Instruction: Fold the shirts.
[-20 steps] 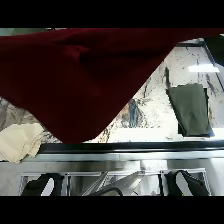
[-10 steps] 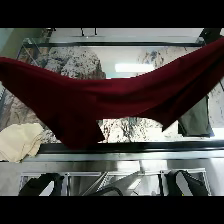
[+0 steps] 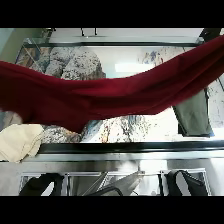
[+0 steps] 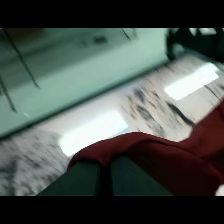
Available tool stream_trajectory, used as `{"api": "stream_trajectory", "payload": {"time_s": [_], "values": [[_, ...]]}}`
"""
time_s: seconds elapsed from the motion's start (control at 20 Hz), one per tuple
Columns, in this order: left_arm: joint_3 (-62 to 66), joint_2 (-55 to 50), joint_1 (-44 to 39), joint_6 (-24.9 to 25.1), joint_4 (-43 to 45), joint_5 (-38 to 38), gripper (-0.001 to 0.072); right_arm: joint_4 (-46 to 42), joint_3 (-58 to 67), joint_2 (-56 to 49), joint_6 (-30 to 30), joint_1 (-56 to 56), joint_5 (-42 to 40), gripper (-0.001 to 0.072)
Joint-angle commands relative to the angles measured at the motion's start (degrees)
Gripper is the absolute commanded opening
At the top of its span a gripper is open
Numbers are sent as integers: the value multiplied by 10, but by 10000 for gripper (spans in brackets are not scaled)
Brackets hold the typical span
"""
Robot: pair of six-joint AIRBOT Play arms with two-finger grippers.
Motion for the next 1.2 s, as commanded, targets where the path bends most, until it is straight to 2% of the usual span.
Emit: {"api": "stream_trajectory", "payload": {"time_s": [0.0, 0.1, 0.2, 0.35, 0.45, 0.6, 0.75, 0.85, 0.9, 1.0, 1.15], "values": [[64, 30, -1, -25, 118, 23, 12, -12, 10, 8, -14, -1, -27, 20], [106, 1, -2, -21, 153, -8, 12, -19, 10, 1, -15, -2, -36, 20], [119, -64, -19, 6, 152, -48, 12, 8, 9, -32, -34, -30, -6, 19], [118, -193, -35, 16, 176, -97, 12, 93, -27, -106, -57, -88, 78, 19], [94, -281, -34, 38, 180, -102, 12, 146, -93, -150, -94, -90, 84, 20], [23, -409, 19, 44, 147, -43, 11, 154, -207, -237, -132, -43, 36, 20], [16, -544, 110, 60, -8, -23, 11, 140, -274, -364, -152, 50, -36, 19], [16, -619, 147, 91, -108, -4, 12, 133, -273, -459, -156, 111, -86, 19], [16, -645, 154, 101, -129, 4, 12, 132, -265, -503, -161, 135, -121, 18], [16, -683, 156, 111, -126, 23, 13, 144, -225, -578, -162, 159, -159, 19], [61, -720, 156, 115, -104, 19, 13, 149, -141, -644, -141, 163, -163, 19]]}}
